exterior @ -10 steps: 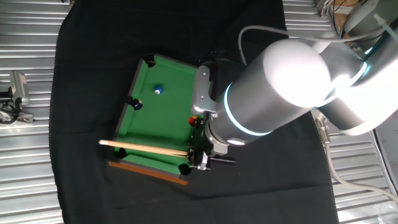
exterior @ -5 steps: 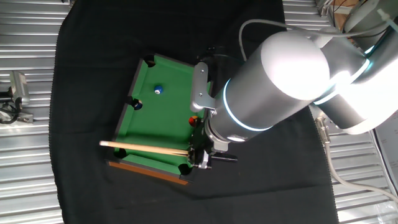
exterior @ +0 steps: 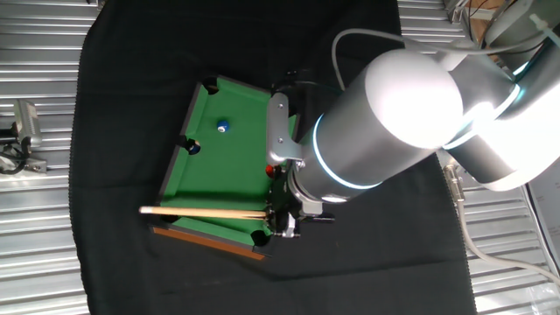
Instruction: Hit the pool ball
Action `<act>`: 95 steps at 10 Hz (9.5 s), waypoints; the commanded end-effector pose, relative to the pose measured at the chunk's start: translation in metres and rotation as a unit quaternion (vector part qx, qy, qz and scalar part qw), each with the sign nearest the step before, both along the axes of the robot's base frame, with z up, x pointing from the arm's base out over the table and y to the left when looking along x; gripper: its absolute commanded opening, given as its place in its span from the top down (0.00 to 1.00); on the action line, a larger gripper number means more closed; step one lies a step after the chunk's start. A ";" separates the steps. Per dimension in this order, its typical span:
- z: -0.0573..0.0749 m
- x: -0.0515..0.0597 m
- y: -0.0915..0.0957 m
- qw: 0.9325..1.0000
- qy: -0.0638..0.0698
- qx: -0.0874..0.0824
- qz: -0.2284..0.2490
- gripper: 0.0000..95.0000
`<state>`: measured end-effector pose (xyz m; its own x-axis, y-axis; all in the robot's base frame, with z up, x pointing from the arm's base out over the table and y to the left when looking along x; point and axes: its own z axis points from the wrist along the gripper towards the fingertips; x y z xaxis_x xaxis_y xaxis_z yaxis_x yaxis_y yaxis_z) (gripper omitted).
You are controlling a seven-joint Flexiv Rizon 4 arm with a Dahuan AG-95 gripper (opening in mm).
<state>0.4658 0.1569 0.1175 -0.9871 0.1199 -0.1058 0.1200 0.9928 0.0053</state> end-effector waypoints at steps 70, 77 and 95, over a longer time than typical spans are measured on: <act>0.017 -0.022 -0.097 0.995 0.007 -0.023 0.095 1.00; 0.017 -0.022 -0.097 0.995 0.008 -0.021 0.096 1.00; 0.000 -0.010 -0.084 0.997 0.009 -0.020 0.079 1.00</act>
